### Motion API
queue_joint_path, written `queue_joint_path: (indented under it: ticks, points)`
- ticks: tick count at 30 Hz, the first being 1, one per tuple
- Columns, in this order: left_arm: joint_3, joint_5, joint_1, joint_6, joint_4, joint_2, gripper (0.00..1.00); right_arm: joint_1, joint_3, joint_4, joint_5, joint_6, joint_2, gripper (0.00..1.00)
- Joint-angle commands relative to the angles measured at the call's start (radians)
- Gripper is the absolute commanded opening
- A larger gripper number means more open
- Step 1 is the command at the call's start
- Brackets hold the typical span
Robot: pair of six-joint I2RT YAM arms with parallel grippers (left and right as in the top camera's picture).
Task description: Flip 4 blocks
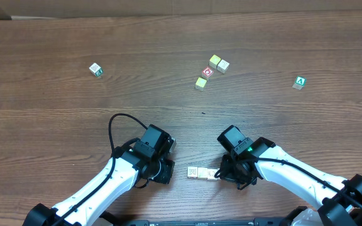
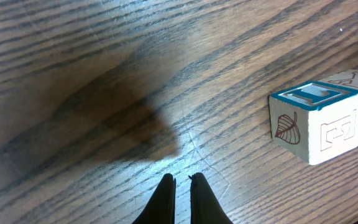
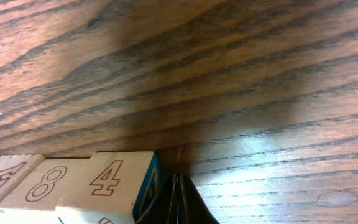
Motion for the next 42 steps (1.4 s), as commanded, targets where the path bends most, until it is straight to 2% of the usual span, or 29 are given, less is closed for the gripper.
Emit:
queue_joint_path:
  ticks: [1, 5, 11, 14, 29, 42]
  points:
    - [0.019, 0.008, 0.006, 0.041, 0.006, 0.006, 0.04, 0.007, -0.010, 0.011, 0.051, -0.031, 0.031, 0.04]
    - [0.019, 0.016, 0.005, 0.014, 0.028, 0.019, 0.04, 0.008, -0.010, 0.005, 0.051, -0.031, 0.031, 0.04]
    - [0.019, 0.017, 0.005, -0.150, 0.027, 0.107, 0.04, 0.008, -0.010, 0.006, 0.047, -0.039, 0.031, 0.04]
    - [0.019, 0.040, 0.005, -0.186, 0.044, 0.160, 0.04, 0.008, -0.010, 0.006, 0.039, -0.053, 0.031, 0.04]
    - [0.019, 0.171, 0.002, -0.204, 0.153, 0.221, 0.04, 0.008, -0.010, 0.004, 0.013, -0.053, 0.031, 0.04]
    - [0.019, 0.172, -0.069, -0.224, 0.241, 0.221, 0.04, 0.008, -0.010, 0.011, -0.005, -0.076, 0.031, 0.04]
